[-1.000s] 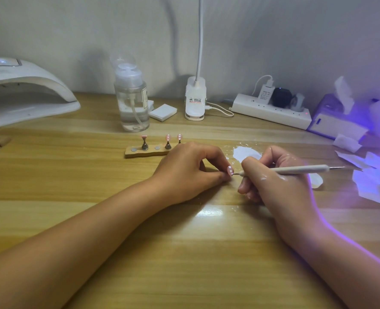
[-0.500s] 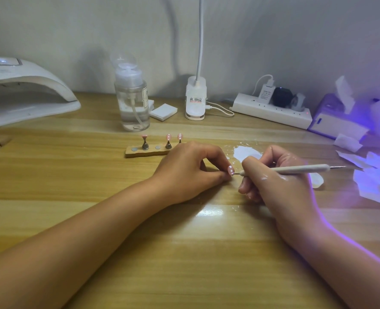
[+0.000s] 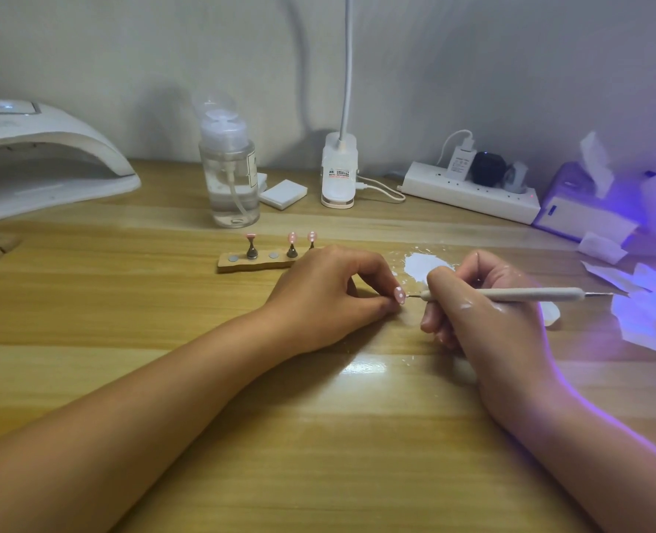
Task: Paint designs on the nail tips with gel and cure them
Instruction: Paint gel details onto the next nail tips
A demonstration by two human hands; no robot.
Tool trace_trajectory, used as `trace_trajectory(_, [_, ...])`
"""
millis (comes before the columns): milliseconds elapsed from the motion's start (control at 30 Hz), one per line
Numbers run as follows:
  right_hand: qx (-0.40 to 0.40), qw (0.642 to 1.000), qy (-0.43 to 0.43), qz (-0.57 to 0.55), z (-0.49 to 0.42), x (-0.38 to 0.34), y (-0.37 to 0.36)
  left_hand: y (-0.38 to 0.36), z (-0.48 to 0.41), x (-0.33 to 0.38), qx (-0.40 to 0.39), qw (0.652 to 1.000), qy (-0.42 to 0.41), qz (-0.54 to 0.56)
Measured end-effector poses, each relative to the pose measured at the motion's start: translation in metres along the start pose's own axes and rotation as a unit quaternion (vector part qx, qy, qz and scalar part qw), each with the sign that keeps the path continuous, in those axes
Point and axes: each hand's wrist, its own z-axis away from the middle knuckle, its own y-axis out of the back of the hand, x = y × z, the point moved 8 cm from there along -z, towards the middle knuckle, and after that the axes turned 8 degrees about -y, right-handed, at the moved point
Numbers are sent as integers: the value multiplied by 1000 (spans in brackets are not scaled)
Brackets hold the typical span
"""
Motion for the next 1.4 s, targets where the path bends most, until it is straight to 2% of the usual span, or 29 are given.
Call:
trace_trajectory(167, [2,1000,23,20,1,-3,0,0,0,0,-2,1000,-2,0])
trace_trajectory(333, [1,999,50,-19,4,-11,0,0,0,0,-3,1000,-3,-6])
trace_trajectory(567, [-20,1000,-11,-15,-1,0,-2,1,1,2,-4,1000,-4,-7])
trace_trajectory(1400, [-11,1000,-1,24,-3,3,-3,0,0,0,0,1000,-5,-1])
